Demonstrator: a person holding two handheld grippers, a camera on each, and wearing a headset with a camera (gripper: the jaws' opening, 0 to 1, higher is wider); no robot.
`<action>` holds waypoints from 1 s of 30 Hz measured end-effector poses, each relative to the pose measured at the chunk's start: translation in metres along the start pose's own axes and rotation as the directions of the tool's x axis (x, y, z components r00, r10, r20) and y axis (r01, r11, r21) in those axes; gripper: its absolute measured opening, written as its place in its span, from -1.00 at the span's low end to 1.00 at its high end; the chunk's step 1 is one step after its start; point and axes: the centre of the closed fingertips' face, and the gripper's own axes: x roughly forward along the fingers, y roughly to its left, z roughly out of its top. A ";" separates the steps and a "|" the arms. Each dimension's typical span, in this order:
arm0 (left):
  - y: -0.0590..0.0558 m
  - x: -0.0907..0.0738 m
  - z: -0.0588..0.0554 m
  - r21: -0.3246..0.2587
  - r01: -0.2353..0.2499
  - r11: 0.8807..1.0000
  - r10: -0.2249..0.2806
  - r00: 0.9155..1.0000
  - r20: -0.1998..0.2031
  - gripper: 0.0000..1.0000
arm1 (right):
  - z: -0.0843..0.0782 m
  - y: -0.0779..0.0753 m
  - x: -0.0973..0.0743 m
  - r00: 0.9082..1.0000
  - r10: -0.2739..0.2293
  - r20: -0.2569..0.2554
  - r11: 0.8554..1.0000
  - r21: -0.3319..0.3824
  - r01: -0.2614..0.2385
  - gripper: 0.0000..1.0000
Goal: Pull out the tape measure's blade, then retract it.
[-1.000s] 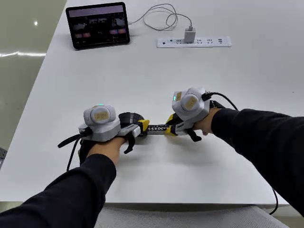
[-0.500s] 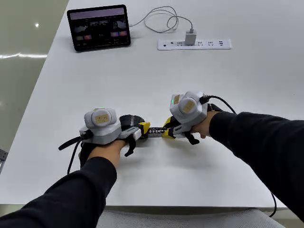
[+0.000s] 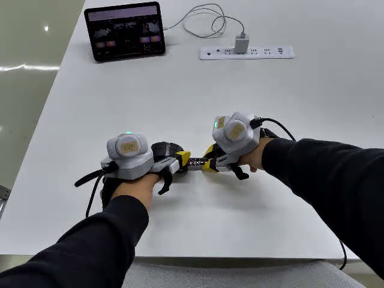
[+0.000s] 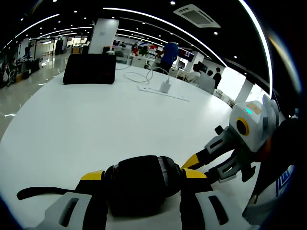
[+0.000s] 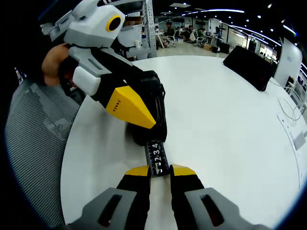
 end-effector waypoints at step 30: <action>0.000 -0.001 0.000 -0.012 -0.001 1.000 0.001 1.000 0.001 0.13 | 0.013 0.004 0.011 1.000 0.030 -0.008 0.999 -0.022 -0.030 -0.78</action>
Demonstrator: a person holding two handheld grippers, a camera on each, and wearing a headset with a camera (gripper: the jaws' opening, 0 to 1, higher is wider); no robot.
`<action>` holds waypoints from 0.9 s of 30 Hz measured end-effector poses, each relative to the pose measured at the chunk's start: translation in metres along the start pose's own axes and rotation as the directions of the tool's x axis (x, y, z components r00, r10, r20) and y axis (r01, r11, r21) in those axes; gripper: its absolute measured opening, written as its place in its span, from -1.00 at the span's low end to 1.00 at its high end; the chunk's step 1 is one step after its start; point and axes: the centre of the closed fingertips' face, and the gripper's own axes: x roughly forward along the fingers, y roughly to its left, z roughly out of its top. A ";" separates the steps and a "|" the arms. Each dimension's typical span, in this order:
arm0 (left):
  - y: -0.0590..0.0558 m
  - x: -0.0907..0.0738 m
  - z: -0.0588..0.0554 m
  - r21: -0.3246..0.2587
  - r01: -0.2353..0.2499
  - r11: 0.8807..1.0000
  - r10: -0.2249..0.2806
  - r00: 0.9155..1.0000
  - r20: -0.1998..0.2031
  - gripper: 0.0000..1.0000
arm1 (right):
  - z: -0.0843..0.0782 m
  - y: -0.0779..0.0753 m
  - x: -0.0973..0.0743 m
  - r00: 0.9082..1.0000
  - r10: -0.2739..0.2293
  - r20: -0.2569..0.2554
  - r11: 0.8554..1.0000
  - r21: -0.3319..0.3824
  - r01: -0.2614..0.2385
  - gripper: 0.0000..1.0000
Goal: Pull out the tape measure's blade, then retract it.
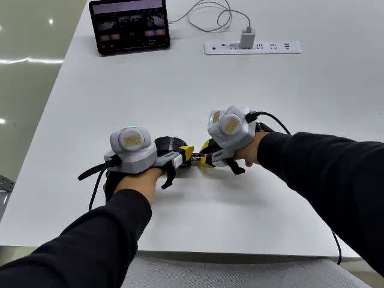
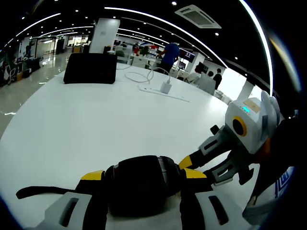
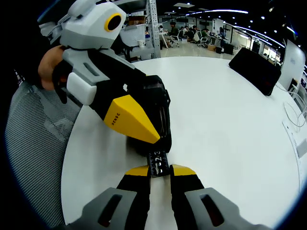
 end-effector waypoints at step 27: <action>0.002 0.001 0.001 -0.012 -0.001 1.000 0.001 1.000 0.007 0.13 | 0.000 0.001 -0.001 1.000 -0.013 0.029 0.999 -0.050 0.014 -0.81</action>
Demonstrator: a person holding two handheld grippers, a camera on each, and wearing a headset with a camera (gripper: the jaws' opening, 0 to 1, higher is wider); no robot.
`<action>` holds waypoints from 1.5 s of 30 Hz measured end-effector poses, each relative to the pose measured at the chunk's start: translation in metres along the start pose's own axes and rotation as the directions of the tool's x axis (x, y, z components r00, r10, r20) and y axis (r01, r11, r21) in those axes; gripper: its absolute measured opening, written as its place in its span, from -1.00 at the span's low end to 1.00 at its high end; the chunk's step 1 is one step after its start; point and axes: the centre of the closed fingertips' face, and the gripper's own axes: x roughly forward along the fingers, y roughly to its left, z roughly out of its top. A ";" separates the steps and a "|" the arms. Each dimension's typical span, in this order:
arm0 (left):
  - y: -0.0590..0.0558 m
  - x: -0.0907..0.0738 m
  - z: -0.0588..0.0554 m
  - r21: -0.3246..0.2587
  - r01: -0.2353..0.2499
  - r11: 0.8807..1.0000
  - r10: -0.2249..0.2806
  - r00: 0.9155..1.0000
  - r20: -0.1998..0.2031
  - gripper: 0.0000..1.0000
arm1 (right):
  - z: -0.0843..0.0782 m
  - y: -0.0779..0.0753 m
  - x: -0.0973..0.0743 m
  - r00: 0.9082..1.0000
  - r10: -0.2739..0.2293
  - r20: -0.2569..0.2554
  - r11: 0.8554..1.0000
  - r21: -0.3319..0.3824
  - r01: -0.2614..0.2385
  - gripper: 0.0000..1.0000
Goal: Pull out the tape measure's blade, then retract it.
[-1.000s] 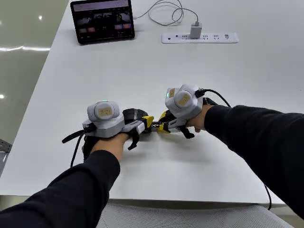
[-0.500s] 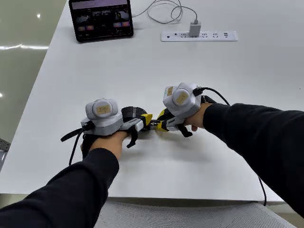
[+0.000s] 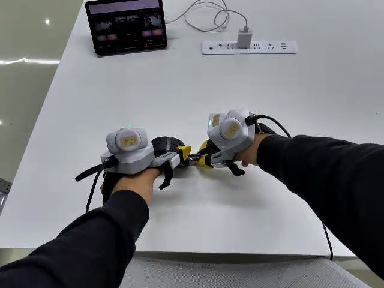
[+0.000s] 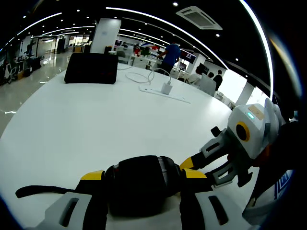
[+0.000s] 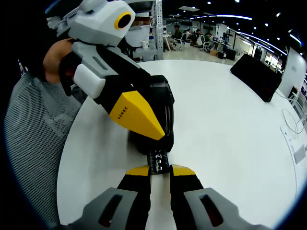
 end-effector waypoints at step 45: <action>0.001 0.007 -0.005 0.117 -0.061 0.991 0.061 0.998 -0.001 0.22 | 0.001 -0.001 0.004 1.000 -0.009 0.013 0.998 0.067 0.008 -0.80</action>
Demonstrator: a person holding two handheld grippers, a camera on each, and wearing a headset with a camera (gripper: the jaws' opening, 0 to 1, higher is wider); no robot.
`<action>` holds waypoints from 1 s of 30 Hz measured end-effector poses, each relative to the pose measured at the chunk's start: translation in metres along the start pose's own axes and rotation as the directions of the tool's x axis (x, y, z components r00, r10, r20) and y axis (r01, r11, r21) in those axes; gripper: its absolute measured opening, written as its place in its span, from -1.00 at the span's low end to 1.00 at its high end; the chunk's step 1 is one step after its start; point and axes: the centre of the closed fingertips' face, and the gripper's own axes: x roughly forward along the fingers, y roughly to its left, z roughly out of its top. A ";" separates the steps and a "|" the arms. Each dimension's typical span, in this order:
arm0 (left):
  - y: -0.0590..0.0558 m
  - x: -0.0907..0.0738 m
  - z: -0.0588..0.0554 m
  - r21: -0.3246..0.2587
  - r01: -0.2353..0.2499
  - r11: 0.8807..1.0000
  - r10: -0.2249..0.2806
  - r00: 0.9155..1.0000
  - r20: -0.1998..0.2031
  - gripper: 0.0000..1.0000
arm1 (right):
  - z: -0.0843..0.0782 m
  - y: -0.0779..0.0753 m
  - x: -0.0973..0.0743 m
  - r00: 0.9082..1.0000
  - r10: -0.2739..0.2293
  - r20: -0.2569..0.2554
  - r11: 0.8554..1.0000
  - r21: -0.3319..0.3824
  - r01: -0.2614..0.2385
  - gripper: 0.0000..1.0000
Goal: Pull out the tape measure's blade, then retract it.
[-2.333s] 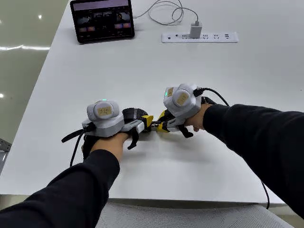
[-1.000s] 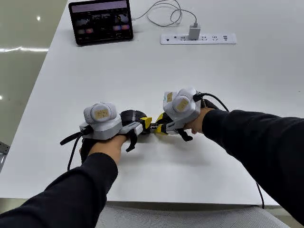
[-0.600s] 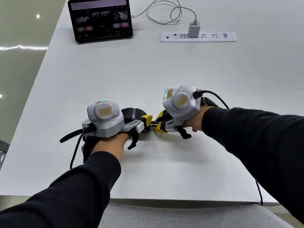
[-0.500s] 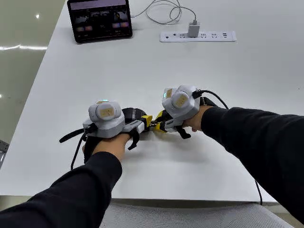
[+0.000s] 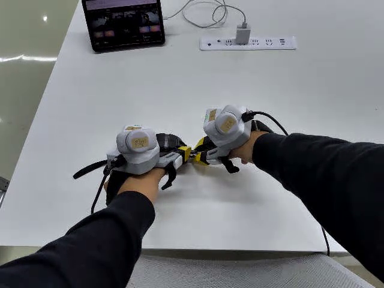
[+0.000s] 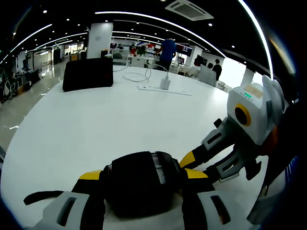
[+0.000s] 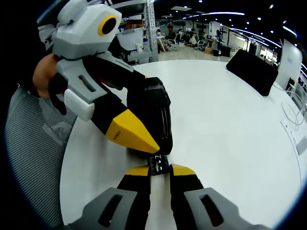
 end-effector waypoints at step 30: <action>-0.002 -0.005 0.001 0.022 0.034 0.999 -0.033 0.999 -0.024 0.13 | 0.008 0.002 0.008 1.000 0.020 -0.002 0.999 -0.044 -0.020 -0.79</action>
